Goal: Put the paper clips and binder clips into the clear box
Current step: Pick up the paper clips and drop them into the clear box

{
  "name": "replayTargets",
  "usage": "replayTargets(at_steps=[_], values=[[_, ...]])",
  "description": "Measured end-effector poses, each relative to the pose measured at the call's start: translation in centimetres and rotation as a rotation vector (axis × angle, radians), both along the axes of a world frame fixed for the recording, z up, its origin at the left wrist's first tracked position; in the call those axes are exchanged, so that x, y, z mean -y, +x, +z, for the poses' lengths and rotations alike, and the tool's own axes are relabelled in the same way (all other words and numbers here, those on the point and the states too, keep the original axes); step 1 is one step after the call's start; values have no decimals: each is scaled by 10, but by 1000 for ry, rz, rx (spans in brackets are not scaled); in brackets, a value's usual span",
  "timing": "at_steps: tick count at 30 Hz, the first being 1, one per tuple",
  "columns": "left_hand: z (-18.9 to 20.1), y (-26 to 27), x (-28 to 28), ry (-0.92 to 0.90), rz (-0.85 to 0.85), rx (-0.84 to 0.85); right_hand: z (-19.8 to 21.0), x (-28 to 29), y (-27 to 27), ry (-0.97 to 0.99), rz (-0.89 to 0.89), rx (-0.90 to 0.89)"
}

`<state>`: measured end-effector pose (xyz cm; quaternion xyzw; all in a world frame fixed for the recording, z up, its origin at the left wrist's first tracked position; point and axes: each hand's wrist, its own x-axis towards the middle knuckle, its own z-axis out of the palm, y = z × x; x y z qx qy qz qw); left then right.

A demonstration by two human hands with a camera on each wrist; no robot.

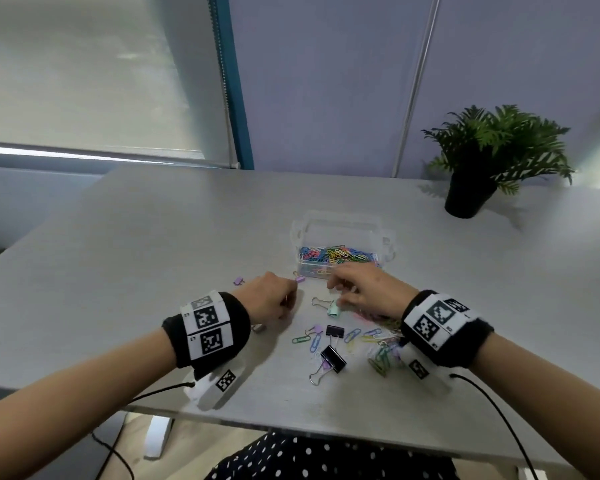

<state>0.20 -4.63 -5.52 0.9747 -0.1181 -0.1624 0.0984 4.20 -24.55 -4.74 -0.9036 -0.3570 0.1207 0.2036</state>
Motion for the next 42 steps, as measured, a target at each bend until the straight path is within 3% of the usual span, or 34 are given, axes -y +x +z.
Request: replayTargets(at_steps=[5, 9, 15, 20, 26, 31, 36, 42], values=[[-9, -29, 10, -72, -133, 34, 18, 59, -2, -89, -52, 32], [-17, -40, 15, -109, -119, 112, 9, 86, -21, -276, -61, -12], [-19, -43, 25, -94, -53, 137, -3, 77, -46, -316, 14, 11], [-13, -29, 28, -67, -2, 49, -11, 52, -39, -374, 92, 37], [0, -24, 34, -18, -28, 8, -15, 46, -21, -296, 43, -22], [16, -14, 72, -174, -67, 90, -14, 50, -18, -279, 13, 37], [5, -8, 103, 48, -114, 3, 1, 66, -17, -192, -59, 99], [-1, -10, 113, 146, -107, -1, 8, 88, -18, -85, -136, 73]])
